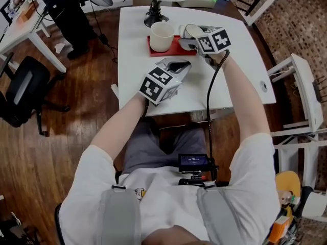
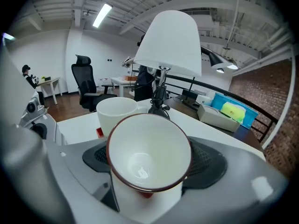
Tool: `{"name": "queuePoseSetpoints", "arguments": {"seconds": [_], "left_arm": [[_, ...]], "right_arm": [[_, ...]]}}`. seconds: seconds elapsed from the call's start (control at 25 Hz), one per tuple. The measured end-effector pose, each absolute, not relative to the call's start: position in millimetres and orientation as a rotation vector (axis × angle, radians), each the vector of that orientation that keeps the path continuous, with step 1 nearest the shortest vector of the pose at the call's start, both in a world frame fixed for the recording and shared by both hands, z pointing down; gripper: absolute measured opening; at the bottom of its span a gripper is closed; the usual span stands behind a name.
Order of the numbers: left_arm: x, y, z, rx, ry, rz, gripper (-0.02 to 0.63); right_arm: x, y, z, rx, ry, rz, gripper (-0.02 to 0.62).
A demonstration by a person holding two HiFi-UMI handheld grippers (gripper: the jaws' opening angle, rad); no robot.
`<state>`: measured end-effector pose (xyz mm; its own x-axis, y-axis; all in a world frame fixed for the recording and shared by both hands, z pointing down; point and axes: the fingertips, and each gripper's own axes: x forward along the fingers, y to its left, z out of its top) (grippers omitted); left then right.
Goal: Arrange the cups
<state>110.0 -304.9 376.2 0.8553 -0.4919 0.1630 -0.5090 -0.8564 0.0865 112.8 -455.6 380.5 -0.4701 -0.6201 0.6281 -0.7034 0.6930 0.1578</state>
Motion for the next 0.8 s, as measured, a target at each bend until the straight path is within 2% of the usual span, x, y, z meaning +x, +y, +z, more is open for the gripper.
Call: {"name": "queuePoseSetpoints", "arguments": {"seconds": [0.8], "left_arm": [[107, -304, 373, 2.918, -0.785, 0.218, 0.000]], "right_arm": [[94, -464, 405, 0.952, -2.205, 0.126, 0.431]]}}
